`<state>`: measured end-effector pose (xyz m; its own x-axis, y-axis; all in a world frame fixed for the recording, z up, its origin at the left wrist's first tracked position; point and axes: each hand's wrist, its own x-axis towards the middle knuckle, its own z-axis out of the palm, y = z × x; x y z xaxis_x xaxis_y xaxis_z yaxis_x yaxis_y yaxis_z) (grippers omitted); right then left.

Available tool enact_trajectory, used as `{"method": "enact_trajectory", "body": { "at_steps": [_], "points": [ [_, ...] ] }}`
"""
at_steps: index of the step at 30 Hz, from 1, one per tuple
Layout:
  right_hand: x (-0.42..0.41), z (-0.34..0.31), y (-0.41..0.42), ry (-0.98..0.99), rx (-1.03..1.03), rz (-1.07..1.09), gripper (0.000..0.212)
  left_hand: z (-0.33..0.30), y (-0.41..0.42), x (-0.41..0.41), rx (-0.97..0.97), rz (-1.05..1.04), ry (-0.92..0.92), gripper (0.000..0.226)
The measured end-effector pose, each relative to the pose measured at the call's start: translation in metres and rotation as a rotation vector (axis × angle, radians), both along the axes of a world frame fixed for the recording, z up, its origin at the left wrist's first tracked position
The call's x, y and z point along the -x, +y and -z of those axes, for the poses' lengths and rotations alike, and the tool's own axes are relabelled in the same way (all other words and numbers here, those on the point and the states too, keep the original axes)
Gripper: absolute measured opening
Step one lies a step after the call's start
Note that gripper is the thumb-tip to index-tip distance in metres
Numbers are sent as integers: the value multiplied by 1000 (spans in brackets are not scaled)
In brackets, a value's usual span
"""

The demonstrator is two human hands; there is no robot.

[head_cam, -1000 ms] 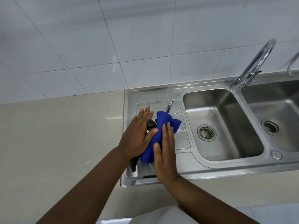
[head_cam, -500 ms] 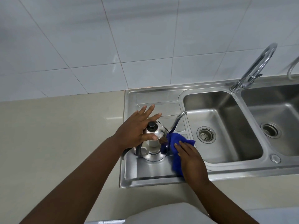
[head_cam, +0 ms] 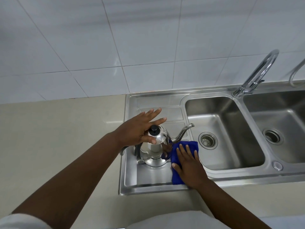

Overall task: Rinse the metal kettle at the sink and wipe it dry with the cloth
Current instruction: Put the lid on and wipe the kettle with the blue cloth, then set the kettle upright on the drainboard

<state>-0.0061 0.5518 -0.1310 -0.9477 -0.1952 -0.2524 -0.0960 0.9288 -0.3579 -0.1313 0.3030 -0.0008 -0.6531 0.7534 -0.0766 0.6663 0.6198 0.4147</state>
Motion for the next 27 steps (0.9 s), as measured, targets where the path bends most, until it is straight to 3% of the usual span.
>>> {"method": "enact_trajectory", "body": {
  "at_steps": [4,7,9,14,19,27],
  "points": [
    [12,-48,2,28,620,491,54,-1,-8,-15,-145,-140,46,91],
    [32,-81,6,19,880,513,39,1,-26,-41,-338,-473,-25,91],
    [42,-90,9,-2,927,465,30,12,-44,-58,-408,-632,-93,84],
    [49,-94,11,16,980,462,25,41,-74,-92,-437,-755,-113,49],
    [51,-94,12,40,1011,440,22,40,-74,-96,-493,-748,-146,48],
    [67,-119,-16,74,1049,267,28,14,-114,-88,-454,-757,-88,26]
  ]
}}
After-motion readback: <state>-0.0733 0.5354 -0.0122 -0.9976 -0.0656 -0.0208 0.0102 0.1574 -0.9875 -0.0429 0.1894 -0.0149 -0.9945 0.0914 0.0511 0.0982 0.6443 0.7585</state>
